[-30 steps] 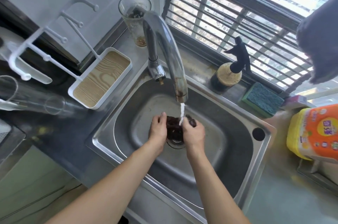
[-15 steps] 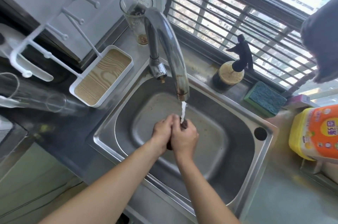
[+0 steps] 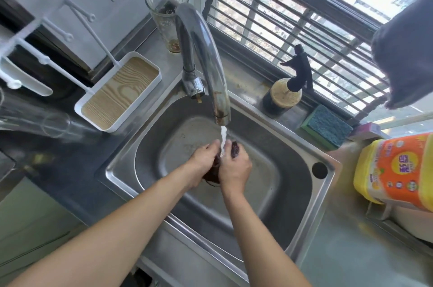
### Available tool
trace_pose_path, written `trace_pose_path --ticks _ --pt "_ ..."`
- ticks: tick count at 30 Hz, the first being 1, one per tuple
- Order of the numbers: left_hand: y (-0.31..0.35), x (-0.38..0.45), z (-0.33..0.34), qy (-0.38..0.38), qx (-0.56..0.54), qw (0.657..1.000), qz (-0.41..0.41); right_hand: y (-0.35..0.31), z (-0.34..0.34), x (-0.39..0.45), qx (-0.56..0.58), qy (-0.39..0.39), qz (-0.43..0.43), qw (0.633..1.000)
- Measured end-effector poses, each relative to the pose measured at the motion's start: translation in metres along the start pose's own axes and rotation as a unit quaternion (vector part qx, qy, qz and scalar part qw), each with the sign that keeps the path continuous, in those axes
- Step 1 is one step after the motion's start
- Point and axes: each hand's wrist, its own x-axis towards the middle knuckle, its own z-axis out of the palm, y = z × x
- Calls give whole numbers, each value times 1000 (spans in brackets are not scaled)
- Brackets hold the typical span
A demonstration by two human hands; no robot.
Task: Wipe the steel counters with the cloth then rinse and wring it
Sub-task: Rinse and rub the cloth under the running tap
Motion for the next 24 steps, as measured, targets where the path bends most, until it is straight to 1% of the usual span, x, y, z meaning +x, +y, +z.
trace_pose_path --ticks 2,3,4,5,6,8,10,11,13,14,15,16,18,19,20,22,24 --pt "-1 -7 1 -41 52 998 9 2 -4 14 12 51 60 997" --pt "-1 -11 0 -56 81 995 -3 3 -6 19 28 67 98 993" --pt "-1 -14 -1 -74 86 993 -33 5 -6 24 41 69 137 987" --pt "2 -19 -3 -97 70 990 -74 8 -7 27 49 55 165 984" --pt "2 -22 -7 -120 51 987 -99 10 -8 30 56 35 174 982" --pt "-1 -19 -18 -158 31 982 -98 19 -9 31 53 3 160 986" --pt "-8 -12 -31 -130 62 987 -69 26 -14 30 22 8 139 990" --pt "-9 -10 -36 -94 66 992 -61 27 -19 28 0 26 128 991" --pt "-11 -5 -43 -10 6 998 -60 25 -27 21 -47 60 102 992" --pt "-10 -3 -44 20 -44 997 -63 23 -28 15 -74 52 88 992" --pt "-9 -3 -45 34 -89 993 -70 18 -27 6 -101 25 81 991" --pt "-10 -1 -45 29 -112 990 -81 12 -24 -3 -117 -12 76 990" --pt "-8 -7 -41 -11 -122 988 -98 4 -13 -21 -109 -91 51 989" --pt "-8 -10 -37 -27 -116 988 -101 -1 -8 -27 -100 -120 36 987" --pt "-8 -13 -32 -33 -102 989 -103 -6 -3 -32 -92 -133 29 986" --pt "-11 -19 -18 1 -98 989 -107 -14 4 -32 -82 -110 39 990" --pt "-15 -19 -7 56 -132 987 -70 -15 6 -23 -72 -46 68 994"
